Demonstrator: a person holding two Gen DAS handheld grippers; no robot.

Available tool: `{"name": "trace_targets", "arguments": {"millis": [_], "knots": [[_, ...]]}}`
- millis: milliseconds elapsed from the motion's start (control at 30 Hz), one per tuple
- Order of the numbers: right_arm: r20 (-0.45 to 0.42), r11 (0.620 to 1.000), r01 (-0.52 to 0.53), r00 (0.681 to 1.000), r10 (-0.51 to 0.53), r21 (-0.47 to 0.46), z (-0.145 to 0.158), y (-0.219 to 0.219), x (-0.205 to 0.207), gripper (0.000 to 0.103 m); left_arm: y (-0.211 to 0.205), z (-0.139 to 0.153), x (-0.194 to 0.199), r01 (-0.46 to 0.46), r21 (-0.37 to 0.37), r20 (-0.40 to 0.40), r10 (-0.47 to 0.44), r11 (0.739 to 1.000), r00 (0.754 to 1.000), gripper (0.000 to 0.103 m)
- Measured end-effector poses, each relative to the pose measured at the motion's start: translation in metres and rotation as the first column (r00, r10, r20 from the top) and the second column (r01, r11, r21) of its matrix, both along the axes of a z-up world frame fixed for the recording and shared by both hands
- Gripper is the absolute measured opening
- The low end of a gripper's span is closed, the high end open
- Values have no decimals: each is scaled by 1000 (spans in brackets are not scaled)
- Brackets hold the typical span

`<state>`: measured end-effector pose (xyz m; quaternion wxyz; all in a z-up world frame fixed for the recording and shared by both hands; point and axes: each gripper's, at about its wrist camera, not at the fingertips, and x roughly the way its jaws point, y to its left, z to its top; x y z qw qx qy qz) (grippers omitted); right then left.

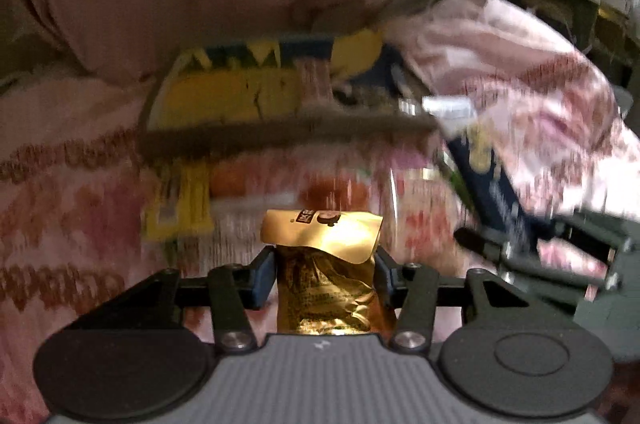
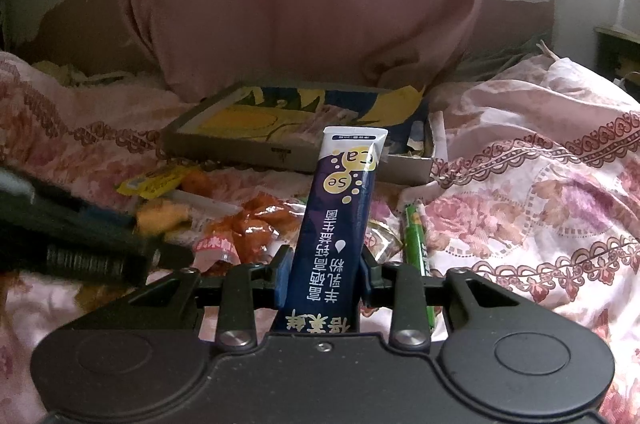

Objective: Organize snacks
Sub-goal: 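Carry the gold pouch and navy-blue tube over the cardboard box with both grippers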

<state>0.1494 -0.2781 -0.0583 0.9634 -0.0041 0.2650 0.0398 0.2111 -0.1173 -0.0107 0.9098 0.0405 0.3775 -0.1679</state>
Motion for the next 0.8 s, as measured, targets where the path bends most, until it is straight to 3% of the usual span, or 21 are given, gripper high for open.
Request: {"name": "trace_targets", "arguments": {"millis": [267,433,633,800], "knots": [[80,1000,24,997,-24,6,9,-5,33,35,-10,34,49,-48,-74,97,55,996,994,54],[135,999,37,990,-40,23,17,-13,63,35,-20,41,90,-53,-80,137,64,995,989,54],[203,998,54,977,-59,30,19,-28,119,35,-40,38,151,-63,-103,156,79,993,985,54],[184,994,77,979,-90,74,10,-46,165,35,-59,17,199,-78,-119,125,93,990,988,54]]}}
